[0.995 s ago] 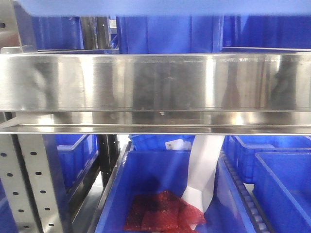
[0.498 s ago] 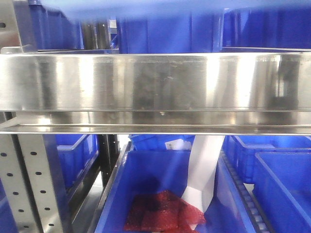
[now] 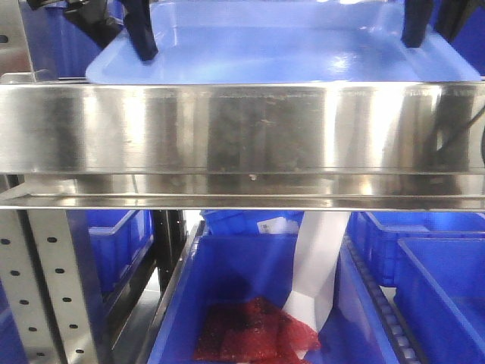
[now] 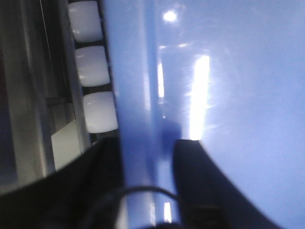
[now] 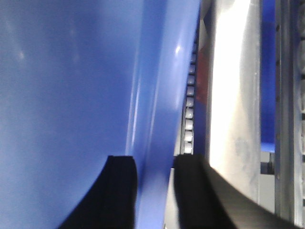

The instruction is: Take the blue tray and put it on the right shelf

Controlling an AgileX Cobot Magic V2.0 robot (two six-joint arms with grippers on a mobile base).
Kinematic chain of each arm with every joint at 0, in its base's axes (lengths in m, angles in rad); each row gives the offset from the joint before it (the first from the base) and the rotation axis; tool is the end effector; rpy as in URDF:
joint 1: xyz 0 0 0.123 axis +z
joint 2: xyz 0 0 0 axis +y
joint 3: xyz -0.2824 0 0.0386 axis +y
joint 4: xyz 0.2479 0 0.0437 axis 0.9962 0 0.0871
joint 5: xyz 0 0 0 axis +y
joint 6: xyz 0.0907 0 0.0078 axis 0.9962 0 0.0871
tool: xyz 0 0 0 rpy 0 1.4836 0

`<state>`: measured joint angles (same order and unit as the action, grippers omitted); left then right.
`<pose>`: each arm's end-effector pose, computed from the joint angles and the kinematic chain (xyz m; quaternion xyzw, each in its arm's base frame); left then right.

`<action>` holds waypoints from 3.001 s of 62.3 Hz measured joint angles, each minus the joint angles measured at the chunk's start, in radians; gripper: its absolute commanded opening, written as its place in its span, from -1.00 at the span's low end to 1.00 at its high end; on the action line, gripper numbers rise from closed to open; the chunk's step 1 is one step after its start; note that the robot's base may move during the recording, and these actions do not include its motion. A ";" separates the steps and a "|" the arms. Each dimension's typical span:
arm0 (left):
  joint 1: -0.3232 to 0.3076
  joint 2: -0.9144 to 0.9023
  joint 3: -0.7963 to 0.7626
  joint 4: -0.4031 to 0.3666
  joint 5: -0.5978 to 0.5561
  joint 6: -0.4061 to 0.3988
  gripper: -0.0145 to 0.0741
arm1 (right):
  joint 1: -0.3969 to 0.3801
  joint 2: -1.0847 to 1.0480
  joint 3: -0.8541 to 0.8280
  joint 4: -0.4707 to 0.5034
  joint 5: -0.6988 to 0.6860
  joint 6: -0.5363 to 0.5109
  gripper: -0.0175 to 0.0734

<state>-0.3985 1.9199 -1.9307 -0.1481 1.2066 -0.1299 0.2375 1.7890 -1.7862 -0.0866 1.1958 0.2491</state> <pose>0.3828 -0.1748 0.3409 0.1203 0.9633 -0.1304 0.2013 0.3779 0.0839 0.3520 -0.0006 0.9728 0.0132 0.2311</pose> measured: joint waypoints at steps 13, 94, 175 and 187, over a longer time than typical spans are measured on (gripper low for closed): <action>0.000 0.000 0.000 -0.011 0.000 0.004 0.55 | 0.000 0.000 -0.001 0.008 -0.010 -0.011 0.76; -0.109 -1.288 0.999 0.129 -0.469 0.056 -0.78 | 0.004 -1.329 1.080 0.008 -0.469 -0.106 -0.49; 0.162 -1.801 1.627 0.065 -0.846 0.189 -0.78 | 0.004 -1.648 1.383 -0.010 -0.756 -0.159 -0.49; 0.272 -1.922 1.861 0.039 -1.078 0.192 -0.78 | 0.004 -1.648 1.383 -0.010 -0.756 -0.159 -0.49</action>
<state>-0.1263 -0.0024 -0.0694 -0.1093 0.1288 0.0618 0.2411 0.1408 -0.4034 -0.0963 0.4401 0.0902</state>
